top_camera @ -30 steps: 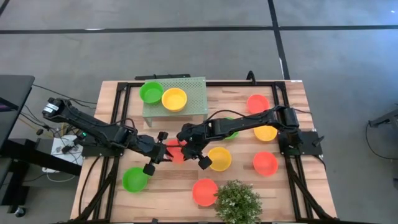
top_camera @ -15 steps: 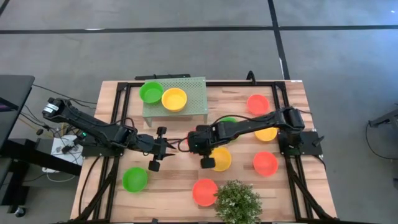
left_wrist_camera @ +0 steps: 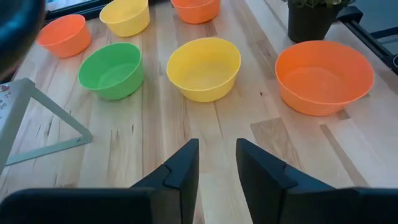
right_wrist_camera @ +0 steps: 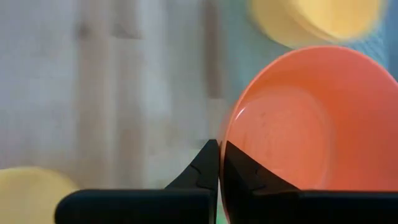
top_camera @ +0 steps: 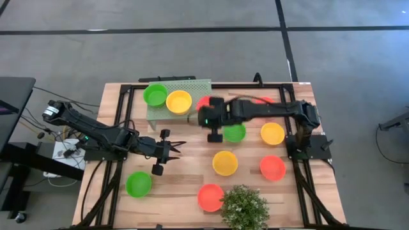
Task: Pick & Place Mini bowls
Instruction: Put the orange bowl on the shelf
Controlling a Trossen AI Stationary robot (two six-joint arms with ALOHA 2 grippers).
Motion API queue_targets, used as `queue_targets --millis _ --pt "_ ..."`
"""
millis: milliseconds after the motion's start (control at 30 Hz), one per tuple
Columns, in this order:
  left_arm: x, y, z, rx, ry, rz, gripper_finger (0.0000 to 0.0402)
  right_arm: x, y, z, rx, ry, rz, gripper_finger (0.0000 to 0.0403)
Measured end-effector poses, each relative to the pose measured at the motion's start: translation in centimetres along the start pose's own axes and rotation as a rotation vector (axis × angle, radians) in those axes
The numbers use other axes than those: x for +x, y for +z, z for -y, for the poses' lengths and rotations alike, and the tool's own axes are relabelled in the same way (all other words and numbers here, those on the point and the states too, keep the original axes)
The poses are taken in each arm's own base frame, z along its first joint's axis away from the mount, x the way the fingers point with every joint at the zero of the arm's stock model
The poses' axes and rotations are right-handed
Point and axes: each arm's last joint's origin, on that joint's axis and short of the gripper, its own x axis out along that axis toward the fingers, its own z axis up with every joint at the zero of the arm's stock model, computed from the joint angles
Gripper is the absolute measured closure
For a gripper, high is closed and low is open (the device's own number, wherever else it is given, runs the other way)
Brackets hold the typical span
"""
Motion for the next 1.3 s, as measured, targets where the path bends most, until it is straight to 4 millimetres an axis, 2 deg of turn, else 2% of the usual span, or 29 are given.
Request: queue_targets --millis 267,433,667,867,1200,1300 --pt "0.0 0.0 0.0 0.001 0.000 -0.002 0.0293 2.0 -0.7 6.2 0.006 0.159 0.073 0.0400" --pt "0.0 0.0 0.0 0.001 0.000 -0.002 0.0293 2.5 -1.3 8.3 0.029 0.239 0.103 0.0401" --pt "0.0 0.0 0.0 0.001 0.000 -0.002 0.0293 2.6 -1.3 8.5 0.030 0.245 0.113 0.0399" --pt "0.0 0.0 0.0 0.001 0.000 -0.002 0.0293 4.6 -0.9 8.0 0.007 0.241 0.098 0.0401" --pt "0.0 0.0 -0.1 0.005 0.006 0.002 0.0293 4.2 -0.6 8.3 0.004 0.206 0.132 0.0397" --pt "0.0 0.0 -0.1 0.005 0.006 0.003 0.0293 4.8 -0.8 8.3 0.006 0.216 0.110 0.0397"
